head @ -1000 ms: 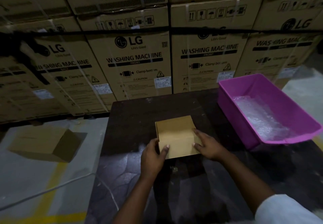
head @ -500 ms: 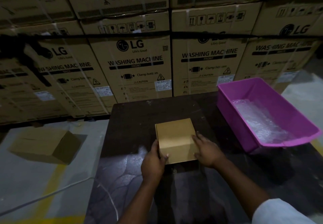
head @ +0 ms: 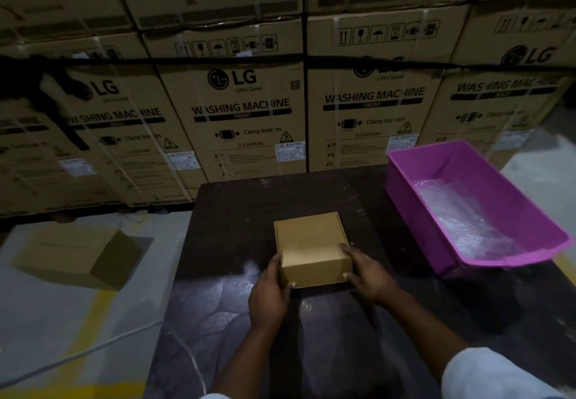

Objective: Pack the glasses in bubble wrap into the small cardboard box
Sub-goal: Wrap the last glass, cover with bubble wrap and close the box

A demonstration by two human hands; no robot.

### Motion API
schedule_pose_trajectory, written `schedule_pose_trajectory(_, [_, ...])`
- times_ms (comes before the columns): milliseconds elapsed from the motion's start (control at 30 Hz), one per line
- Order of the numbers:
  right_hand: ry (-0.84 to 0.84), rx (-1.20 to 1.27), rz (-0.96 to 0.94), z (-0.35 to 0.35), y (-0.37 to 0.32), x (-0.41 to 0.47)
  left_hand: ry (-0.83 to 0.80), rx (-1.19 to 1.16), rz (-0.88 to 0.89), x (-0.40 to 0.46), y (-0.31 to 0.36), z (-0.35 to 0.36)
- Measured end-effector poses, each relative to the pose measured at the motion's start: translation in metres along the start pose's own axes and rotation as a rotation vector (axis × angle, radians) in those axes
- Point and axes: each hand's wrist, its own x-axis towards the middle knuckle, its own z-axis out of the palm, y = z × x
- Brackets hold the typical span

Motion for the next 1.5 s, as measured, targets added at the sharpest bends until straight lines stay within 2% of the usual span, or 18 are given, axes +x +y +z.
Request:
schedule_pose_trajectory(167, [0.039, 0.071, 0.019, 0.005, 0.003, 0.0, -0.009, -0.286, -0.107, 0.002, -0.009, 0.006])
schedule_pose_trajectory(433, [0.007, 0.126, 0.038, -0.002, 0.015, -0.001, -0.064, -0.274, -0.163, -0.003, -0.009, -0.001])
schedule_pose_trajectory(667, [-0.059, 0.103, 0.021, -0.007, 0.015, 0.002, -0.079, -0.511, -0.285, -0.01, -0.012, -0.001])
schedule_pose_trajectory(800, [-0.098, 0.076, 0.011, -0.012, 0.014, 0.004, -0.107, -0.593, -0.29, -0.018, -0.004, -0.005])
schedule_pose_trajectory(1000, [-0.126, 0.142, 0.004, -0.015, 0.015, 0.001, -0.007, -0.612, -0.352, -0.012, 0.002, -0.004])
schedule_pose_trajectory(1267, [-0.146, 0.112, 0.038, -0.013, 0.011, 0.002, 0.004, -0.441, -0.363, -0.013, 0.0, -0.009])
schedule_pose_trajectory(1500, [-0.184, 0.11, 0.053, -0.014, 0.009, 0.005, 0.034, -0.54, -0.414, -0.016, 0.008, -0.011])
